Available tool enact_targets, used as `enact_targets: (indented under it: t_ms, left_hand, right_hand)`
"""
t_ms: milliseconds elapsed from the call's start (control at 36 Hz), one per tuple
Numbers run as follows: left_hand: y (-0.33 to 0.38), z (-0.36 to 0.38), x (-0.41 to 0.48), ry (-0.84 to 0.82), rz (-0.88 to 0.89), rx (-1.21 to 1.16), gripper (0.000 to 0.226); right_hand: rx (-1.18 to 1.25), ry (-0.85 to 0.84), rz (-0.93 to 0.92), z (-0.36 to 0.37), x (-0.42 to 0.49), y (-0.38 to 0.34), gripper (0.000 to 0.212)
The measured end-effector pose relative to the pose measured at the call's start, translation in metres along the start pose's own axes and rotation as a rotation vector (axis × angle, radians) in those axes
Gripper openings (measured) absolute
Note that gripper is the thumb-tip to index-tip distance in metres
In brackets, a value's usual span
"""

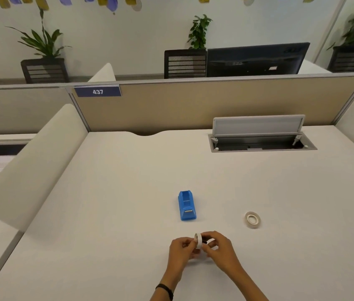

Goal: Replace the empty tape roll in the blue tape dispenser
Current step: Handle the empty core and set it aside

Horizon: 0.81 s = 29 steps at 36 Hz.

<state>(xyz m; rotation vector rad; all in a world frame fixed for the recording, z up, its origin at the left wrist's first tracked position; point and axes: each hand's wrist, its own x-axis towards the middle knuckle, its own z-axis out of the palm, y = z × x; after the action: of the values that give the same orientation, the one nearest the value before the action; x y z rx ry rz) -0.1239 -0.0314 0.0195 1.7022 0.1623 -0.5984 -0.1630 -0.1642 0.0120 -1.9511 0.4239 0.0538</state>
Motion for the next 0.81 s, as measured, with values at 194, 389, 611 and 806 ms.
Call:
enact_targets:
  t_ms: [194, 389, 611, 806]
  left_hand:
    - [0.0, 0.0, -0.001, 0.008, 0.007, -0.013, 0.011]
    - [0.001, 0.0, -0.002, 0.001, -0.019, -0.025, 0.012]
    - [-0.003, 0.001, 0.0, -0.01, -0.017, -0.038, 0.009]
    - [-0.004, 0.001, 0.003, 0.003, -0.036, -0.048, 0.013]
  right_hand:
    - [-0.013, 0.021, -0.014, 0.0, 0.001, 0.002, 0.029]
    - [-0.024, 0.028, 0.015, -0.001, 0.001, 0.003, 0.028]
    - [-0.024, 0.028, 0.034, -0.001, 0.002, 0.011, 0.026]
    - [-0.051, 0.015, 0.035, 0.0, 0.003, 0.011, 0.023]
